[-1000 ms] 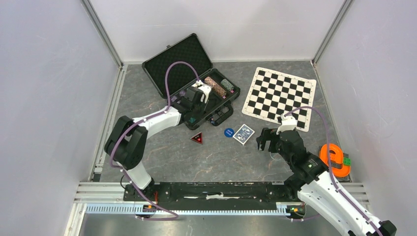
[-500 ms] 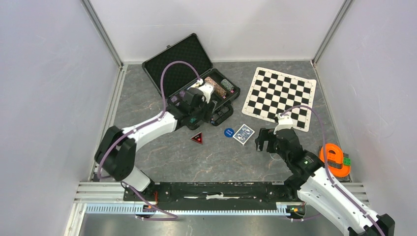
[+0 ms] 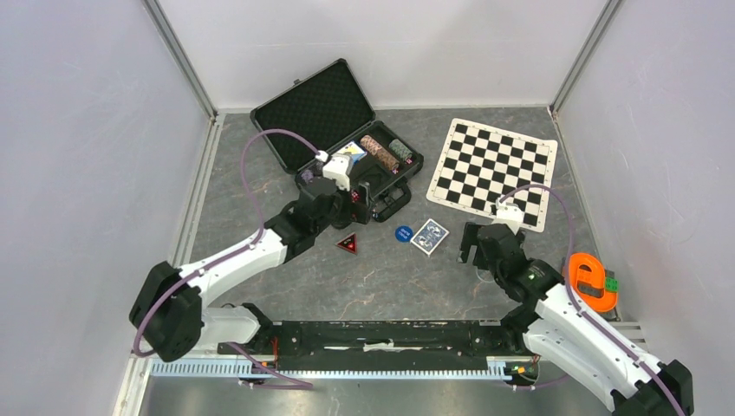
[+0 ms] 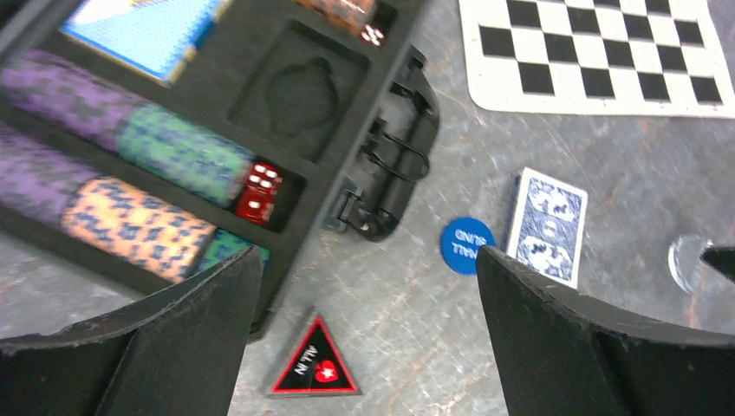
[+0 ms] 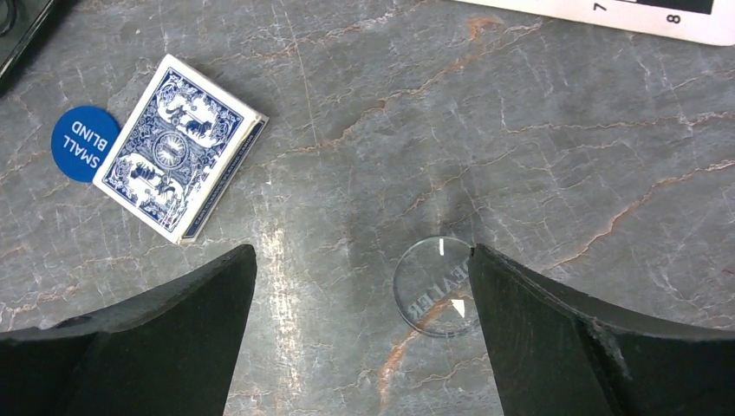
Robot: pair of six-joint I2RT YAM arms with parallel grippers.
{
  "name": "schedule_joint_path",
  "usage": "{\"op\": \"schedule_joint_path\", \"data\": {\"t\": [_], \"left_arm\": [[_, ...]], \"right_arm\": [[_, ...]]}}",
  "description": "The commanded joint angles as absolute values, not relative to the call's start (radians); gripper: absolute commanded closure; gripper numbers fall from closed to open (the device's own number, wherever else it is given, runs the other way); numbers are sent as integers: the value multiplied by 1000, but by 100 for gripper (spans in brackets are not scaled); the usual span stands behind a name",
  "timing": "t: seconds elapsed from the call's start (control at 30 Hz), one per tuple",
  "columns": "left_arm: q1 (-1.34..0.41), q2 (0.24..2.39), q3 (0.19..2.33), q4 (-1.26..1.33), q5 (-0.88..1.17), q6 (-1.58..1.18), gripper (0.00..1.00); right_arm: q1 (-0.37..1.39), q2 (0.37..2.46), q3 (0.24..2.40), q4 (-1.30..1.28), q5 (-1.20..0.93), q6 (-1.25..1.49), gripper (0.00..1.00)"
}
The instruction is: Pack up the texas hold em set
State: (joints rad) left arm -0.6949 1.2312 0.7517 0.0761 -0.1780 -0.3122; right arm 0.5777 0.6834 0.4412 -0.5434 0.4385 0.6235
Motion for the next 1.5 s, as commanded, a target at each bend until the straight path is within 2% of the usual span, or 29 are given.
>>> {"op": "schedule_joint_path", "data": {"t": [0.0,0.2,0.43,0.57,0.7,0.97,1.47], "left_arm": [[-758,1312,853,17,-109,-311,0],[-832,1475,1020,-198,-148,-255,0],[-915,1667,1179,-314,-229,-239,1],[-925,1781,1294,-384,-205,-221,4],[-925,1884,1393,-462,-201,-218,14],[-930,1966,1432,-475,-181,-227,19],[-966,2034,1484,-489,-95,-235,20]], "right_arm": [[577,657,466,-529,473,642,2],[577,589,437,-499,447,616,2],[577,512,410,-451,399,580,2],[577,479,404,-452,398,570,2],[577,450,397,-451,399,569,2],[577,416,390,-450,409,562,2],[578,408,387,-450,411,557,2]]}}
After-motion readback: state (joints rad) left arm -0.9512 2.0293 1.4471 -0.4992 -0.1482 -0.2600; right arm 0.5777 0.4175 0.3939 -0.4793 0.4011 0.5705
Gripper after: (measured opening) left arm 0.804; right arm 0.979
